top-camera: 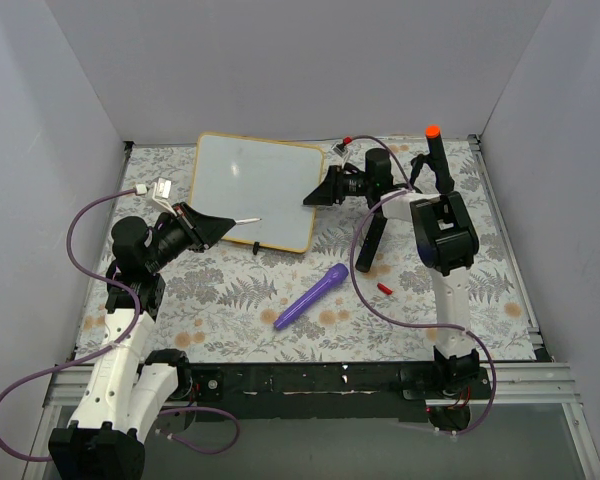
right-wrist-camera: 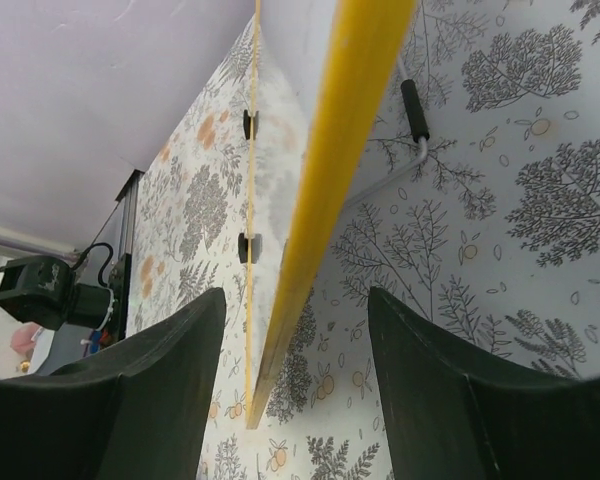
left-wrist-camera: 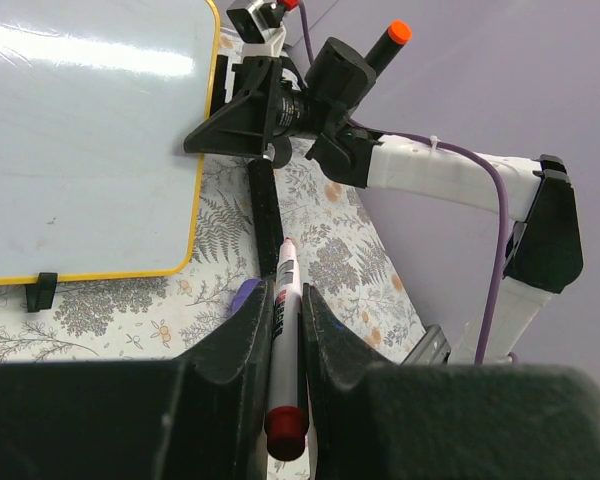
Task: Write a sentence on the whiteboard
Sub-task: Pick up the whiteboard from the whiteboard stand.
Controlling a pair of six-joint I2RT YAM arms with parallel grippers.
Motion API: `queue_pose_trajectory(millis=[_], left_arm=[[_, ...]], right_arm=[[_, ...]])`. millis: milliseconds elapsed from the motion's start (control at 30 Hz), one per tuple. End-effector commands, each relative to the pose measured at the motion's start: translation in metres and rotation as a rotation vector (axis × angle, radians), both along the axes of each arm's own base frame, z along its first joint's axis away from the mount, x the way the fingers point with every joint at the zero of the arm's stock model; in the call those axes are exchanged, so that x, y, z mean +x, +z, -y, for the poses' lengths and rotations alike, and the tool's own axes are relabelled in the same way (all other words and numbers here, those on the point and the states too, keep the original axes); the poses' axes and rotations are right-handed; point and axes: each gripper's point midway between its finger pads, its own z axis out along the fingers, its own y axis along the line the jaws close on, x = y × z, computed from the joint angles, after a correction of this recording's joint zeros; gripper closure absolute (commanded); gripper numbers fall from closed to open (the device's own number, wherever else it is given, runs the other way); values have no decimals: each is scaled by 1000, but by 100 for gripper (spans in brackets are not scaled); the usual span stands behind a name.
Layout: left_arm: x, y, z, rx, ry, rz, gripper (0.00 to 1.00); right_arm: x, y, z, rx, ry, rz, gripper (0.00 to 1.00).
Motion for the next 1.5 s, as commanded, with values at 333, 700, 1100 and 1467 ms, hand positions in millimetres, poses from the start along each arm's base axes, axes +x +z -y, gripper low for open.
queue_pose_trajectory(millis=[333, 700, 1100, 1467], left_arm=[[2, 20, 2, -10, -11, 59, 100], [5, 20, 2, -12, -7, 56, 100], [7, 18, 2, -14, -5, 51, 100], [4, 32, 1, -26, 1, 74, 100]], right_arm=[[30, 43, -12, 109, 10, 58, 34], [35, 45, -21, 137, 14, 26, 43], [29, 54, -27, 173, 48, 33, 81], [18, 115, -24, 220, 68, 122, 99]])
